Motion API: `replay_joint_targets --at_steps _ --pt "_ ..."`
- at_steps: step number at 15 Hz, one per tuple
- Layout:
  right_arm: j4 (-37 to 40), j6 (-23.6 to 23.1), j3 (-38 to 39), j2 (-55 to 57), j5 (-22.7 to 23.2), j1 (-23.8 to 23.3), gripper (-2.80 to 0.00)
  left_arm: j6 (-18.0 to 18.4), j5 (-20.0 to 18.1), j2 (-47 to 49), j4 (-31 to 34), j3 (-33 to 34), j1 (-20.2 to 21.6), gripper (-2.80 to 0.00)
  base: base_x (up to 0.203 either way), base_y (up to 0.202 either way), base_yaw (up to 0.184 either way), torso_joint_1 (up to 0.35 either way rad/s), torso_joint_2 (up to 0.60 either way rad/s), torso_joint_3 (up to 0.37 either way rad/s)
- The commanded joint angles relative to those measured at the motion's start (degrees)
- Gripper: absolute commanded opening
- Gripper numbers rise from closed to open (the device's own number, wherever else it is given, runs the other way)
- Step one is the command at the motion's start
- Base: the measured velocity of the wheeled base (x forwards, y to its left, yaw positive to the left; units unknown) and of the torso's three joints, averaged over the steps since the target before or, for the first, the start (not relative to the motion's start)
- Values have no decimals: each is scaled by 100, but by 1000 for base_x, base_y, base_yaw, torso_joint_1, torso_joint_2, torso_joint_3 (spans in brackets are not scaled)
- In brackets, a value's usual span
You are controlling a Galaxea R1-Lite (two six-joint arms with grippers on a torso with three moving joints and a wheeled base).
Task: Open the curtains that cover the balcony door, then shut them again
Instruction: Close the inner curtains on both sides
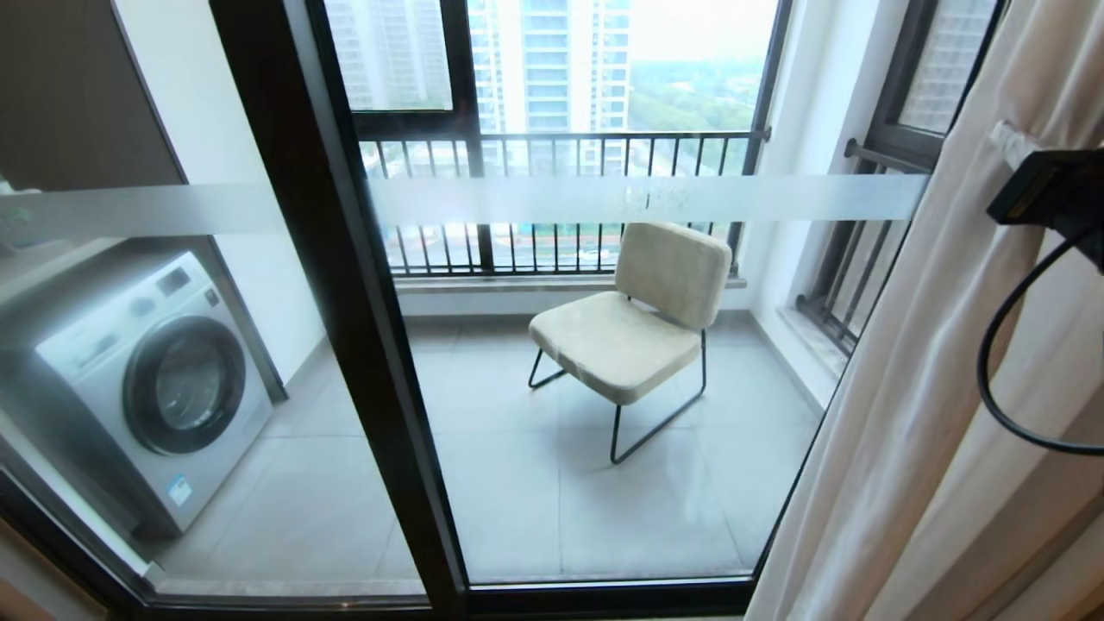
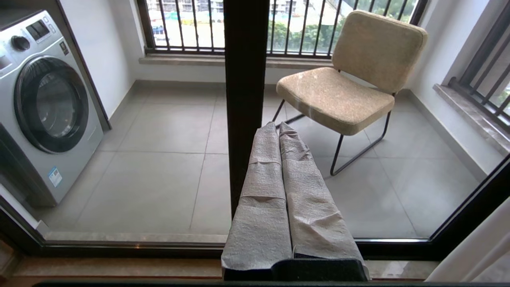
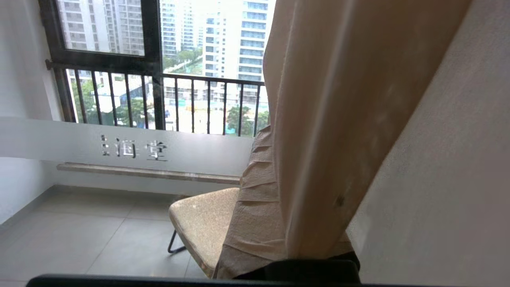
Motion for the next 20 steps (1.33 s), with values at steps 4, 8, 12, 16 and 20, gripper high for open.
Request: replay_joint_targets --at_steps 4,8,12,16,20 --pt "-30 -8 -31 143 -6 217 -280 -4 2 -2 -3 0 0 -280 0 197 0 3 3 0" --pt "-37 -23 -226 310 -50 417 -280 -4 2 -2 -3 0 0 -280 0 190 -2 0 5 1" --pt "-162 -25 -322 505 -58 648 -280 5 2 -2 -3 0 0 -280 0 190 -1 2 2 1" --pt "-238 -20 -390 606 -289 896 -280 5 2 -2 -26 9 0 -280 0 188 -1 0 1 4" --pt "-239 -17 -603 733 -506 1202 -280 5 2 -2 -91 35 0 -280 0 192 0 3 3 0"
